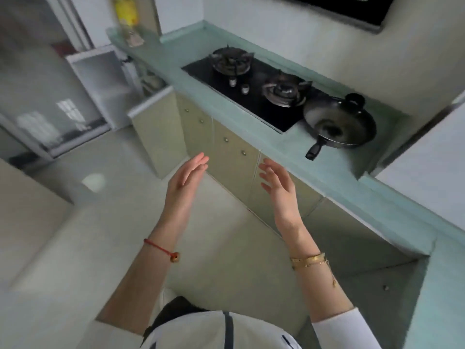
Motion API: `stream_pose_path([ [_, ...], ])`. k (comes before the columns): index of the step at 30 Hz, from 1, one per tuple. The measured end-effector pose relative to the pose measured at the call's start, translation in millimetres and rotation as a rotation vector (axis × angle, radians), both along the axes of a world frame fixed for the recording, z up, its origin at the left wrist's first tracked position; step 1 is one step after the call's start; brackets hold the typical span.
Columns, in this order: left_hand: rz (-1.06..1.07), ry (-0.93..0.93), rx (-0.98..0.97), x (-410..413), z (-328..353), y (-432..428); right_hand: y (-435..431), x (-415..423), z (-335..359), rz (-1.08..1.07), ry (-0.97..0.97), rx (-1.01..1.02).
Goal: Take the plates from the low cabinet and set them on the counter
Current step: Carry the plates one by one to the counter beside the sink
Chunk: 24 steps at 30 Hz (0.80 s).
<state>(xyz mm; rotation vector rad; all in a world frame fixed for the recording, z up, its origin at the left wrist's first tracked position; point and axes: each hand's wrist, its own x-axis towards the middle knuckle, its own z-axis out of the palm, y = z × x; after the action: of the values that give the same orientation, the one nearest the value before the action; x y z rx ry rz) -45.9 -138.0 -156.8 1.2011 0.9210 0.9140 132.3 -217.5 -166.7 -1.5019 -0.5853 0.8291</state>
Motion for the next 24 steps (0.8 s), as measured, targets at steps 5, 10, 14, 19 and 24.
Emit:
stream_pose_path([
  [5,0.185,0.031,0.032,-123.5,0.7,40.4,83.8,-105.7,-1.3,0.187,0.000,0.002],
  [10,0.305,0.045,0.037,-235.9,-8.2,85.5,153.1,-208.2,-6.6,0.312,0.035,0.006],
  [14,0.383,0.027,0.015,-302.5,-15.0,119.0,199.3,-269.4,-9.8,0.372,0.054,-0.002],
  [19,0.466,-0.016,-0.025,-349.1,-22.5,160.8,249.0,-314.6,-17.4,0.434,0.055,-0.033],
  [24,0.510,-0.009,-0.045,-371.8,-26.0,219.3,315.6,-340.5,-30.1,0.486,0.058,-0.040],
])
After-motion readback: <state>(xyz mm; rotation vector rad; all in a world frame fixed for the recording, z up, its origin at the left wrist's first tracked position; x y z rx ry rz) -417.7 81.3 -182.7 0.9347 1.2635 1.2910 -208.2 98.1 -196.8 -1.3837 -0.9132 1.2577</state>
